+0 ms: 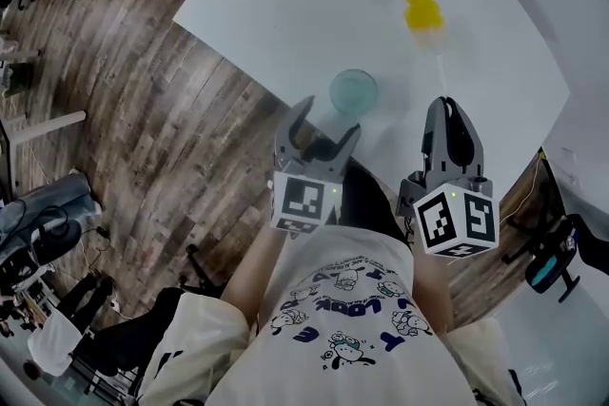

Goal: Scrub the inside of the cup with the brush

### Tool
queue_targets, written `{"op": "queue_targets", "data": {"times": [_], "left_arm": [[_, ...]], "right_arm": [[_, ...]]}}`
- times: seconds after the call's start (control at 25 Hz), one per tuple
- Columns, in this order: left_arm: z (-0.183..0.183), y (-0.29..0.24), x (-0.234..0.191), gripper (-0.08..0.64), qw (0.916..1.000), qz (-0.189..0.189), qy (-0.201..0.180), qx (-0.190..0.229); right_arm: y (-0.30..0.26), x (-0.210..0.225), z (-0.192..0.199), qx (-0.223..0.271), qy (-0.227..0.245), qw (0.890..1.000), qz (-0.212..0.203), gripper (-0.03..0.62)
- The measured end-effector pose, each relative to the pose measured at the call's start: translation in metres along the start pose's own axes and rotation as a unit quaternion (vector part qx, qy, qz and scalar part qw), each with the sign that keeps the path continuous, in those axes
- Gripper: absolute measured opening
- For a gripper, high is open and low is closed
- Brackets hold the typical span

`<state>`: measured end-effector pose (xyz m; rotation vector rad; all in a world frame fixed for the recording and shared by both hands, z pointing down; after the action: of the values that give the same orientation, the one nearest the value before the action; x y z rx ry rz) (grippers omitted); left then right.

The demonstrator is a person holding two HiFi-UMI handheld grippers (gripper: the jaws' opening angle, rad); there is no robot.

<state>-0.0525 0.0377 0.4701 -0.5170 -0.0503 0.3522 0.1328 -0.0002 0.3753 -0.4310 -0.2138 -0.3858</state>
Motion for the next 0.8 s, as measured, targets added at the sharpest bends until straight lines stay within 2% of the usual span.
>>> {"op": "queue_targets", "data": {"times": [0.12,0.28,0.56,0.8], "left_arm": [[0.006,-0.008,-0.001,0.335,1.0000,0.004,-0.006,-0.003],[0.011,-0.018,0.000,0.336,0.9992,0.033,-0.019,-0.013],[0.017,-0.033,0.004,0.357,0.9975,0.059,-0.026,-0.027],[0.014,-0.048,0.003,0.371,0.9972,0.056,-0.037,-0.033]], "right_arm": [[-0.003,-0.002,0.006,-0.006,0.000,1.000,-0.002,0.044],[-0.005,-0.005,0.013,-0.015,-0.001,1.000,0.003,0.044],[-0.007,-0.001,0.021,-0.023,-0.005,1.000,0.014,0.044],[-0.009,0.006,0.029,-0.030,-0.014,0.999,0.022,0.044]]}}
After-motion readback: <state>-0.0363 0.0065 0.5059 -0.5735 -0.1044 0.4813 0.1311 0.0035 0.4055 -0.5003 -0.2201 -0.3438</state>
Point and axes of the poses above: the fingertips, and each gripper's own axes: y backward along the fingers, x to its right, z out of its underside, the point moved 7 cm from there along y, backward along the fingers, and after that the axes turned 10 degrees about -z, right-handed, at the moved point
